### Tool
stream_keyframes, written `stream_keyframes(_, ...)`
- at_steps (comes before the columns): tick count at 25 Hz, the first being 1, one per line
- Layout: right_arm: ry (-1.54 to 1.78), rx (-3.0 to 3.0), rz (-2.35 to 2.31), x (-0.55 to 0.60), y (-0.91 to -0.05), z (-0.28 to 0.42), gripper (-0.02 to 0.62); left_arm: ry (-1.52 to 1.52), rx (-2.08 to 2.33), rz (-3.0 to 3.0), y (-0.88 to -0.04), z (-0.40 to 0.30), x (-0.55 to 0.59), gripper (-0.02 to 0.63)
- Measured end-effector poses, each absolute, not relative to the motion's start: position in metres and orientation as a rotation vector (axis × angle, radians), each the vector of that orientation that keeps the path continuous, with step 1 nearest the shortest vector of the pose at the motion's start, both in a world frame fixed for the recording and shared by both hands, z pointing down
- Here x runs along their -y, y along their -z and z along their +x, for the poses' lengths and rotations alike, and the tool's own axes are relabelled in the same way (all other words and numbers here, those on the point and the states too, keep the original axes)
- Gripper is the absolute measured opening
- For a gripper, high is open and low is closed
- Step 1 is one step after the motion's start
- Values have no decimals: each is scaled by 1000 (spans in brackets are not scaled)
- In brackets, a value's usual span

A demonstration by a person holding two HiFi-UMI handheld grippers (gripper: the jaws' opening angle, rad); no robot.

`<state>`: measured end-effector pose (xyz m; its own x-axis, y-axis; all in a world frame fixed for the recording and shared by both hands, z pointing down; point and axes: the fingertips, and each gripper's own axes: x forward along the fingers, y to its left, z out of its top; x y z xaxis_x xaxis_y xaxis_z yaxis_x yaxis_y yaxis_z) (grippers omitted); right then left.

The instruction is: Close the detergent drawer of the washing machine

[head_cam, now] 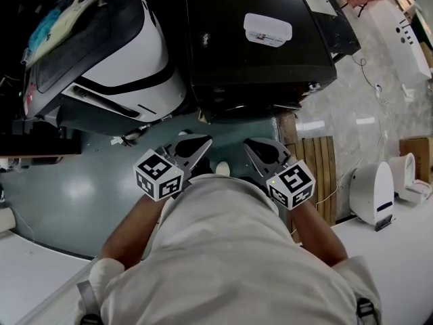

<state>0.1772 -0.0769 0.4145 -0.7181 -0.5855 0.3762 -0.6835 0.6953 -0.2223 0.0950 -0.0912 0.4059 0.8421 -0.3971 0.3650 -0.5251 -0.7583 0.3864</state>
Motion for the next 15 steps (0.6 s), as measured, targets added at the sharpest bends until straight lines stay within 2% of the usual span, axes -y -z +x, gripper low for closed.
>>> stream_keyframes(15,-492,2625,1021,75,-415,179,6,-389,672,2530,-413,93,87,-3)
